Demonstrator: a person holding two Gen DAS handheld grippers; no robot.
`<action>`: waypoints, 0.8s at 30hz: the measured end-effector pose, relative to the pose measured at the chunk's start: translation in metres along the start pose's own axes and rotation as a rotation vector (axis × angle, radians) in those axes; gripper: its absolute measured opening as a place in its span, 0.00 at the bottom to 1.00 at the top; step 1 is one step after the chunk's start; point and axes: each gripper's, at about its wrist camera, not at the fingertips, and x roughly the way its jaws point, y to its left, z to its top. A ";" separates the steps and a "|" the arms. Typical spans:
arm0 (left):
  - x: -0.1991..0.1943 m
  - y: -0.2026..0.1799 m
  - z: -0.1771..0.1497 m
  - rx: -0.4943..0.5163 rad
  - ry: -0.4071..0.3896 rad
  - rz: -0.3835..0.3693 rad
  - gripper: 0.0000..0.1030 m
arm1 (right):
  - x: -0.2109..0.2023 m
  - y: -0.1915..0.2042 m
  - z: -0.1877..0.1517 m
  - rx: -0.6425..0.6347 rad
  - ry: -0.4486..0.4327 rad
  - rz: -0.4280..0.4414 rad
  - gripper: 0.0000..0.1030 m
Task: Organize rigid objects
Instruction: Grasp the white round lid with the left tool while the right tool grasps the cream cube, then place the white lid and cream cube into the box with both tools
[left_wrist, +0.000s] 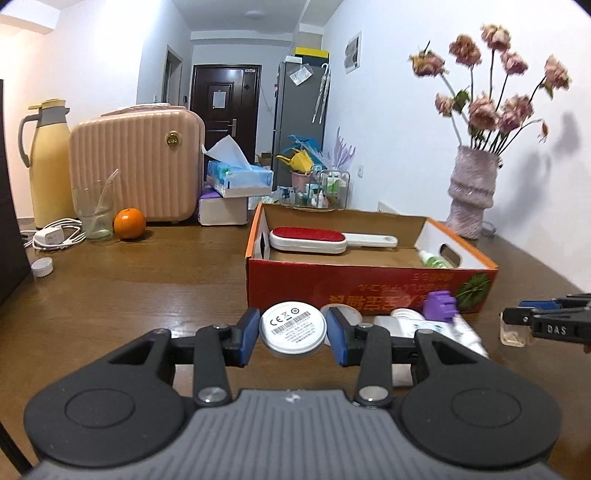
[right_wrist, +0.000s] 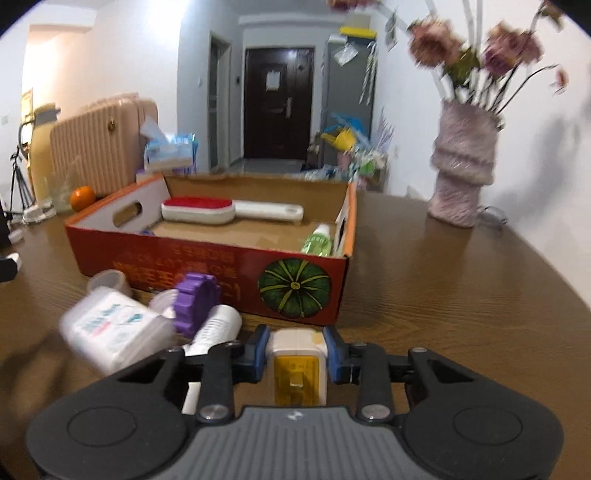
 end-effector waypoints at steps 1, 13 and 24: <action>-0.009 0.000 -0.001 -0.007 -0.001 -0.009 0.39 | -0.015 0.004 -0.004 -0.006 -0.019 -0.015 0.30; -0.102 0.002 -0.016 -0.028 -0.054 -0.056 0.39 | -0.148 0.034 -0.047 0.073 -0.113 0.009 0.30; -0.076 0.013 0.006 -0.019 -0.073 -0.092 0.39 | -0.149 0.047 -0.023 0.003 -0.135 0.002 0.30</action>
